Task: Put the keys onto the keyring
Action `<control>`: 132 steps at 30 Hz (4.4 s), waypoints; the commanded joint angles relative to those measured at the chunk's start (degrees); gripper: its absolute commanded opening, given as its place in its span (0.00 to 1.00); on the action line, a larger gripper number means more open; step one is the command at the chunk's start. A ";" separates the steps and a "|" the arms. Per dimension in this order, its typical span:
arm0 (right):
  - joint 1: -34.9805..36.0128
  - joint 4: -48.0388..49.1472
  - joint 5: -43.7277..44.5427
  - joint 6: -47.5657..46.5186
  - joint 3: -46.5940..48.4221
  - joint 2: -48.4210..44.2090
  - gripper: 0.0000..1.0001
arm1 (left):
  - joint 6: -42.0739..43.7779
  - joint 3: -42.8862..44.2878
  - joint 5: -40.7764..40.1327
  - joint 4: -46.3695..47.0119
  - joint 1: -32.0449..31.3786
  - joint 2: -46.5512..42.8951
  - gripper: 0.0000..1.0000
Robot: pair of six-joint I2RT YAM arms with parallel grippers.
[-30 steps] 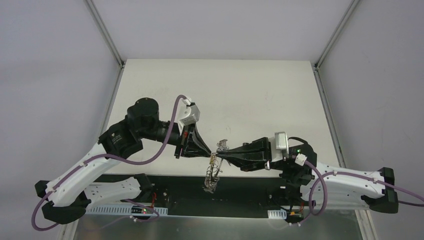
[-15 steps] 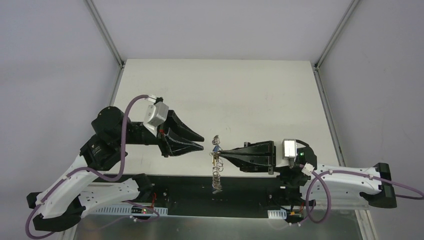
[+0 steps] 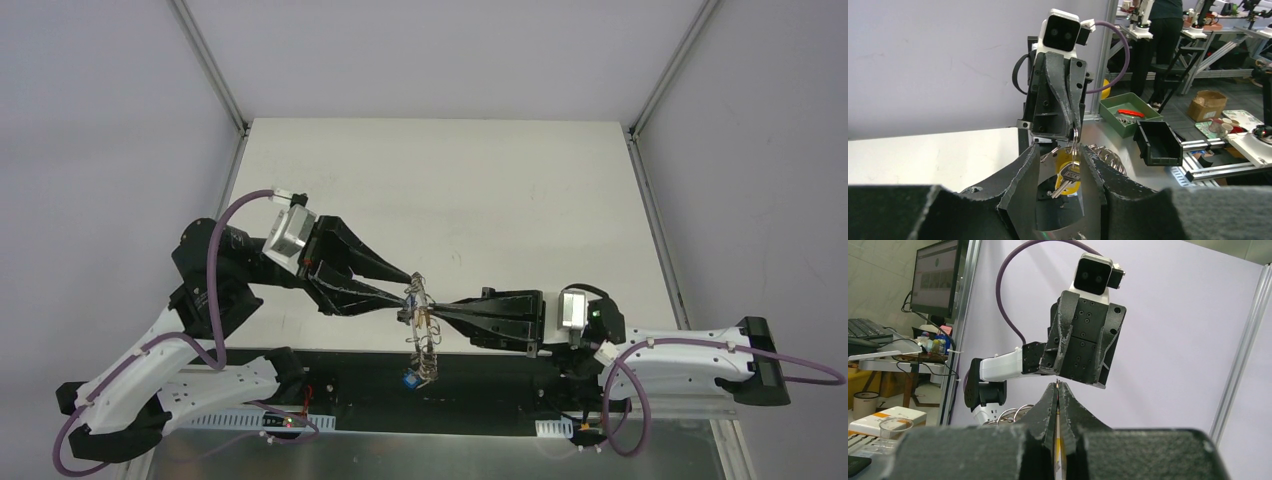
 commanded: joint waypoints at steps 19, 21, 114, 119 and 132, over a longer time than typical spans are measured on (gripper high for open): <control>1.84 7.87 2.84 -4.39 2.86 0.23 0.00 | -3.95 -2.03 4.54 5.93 -0.59 1.70 0.28; 1.93 7.82 2.87 -4.57 2.95 0.34 0.00 | -3.95 -2.16 4.87 6.01 -0.55 1.79 0.26; 2.56 3.98 5.37 -6.07 4.64 -0.11 0.00 | -1.66 0.30 3.43 4.83 -0.54 3.25 0.39; 2.54 4.04 5.39 -6.29 4.82 -0.09 0.00 | -2.58 -0.35 4.03 6.02 -0.60 3.41 0.37; 2.55 4.69 4.73 -6.22 5.46 0.56 0.00 | -3.25 -1.65 4.51 6.46 -0.59 2.98 0.28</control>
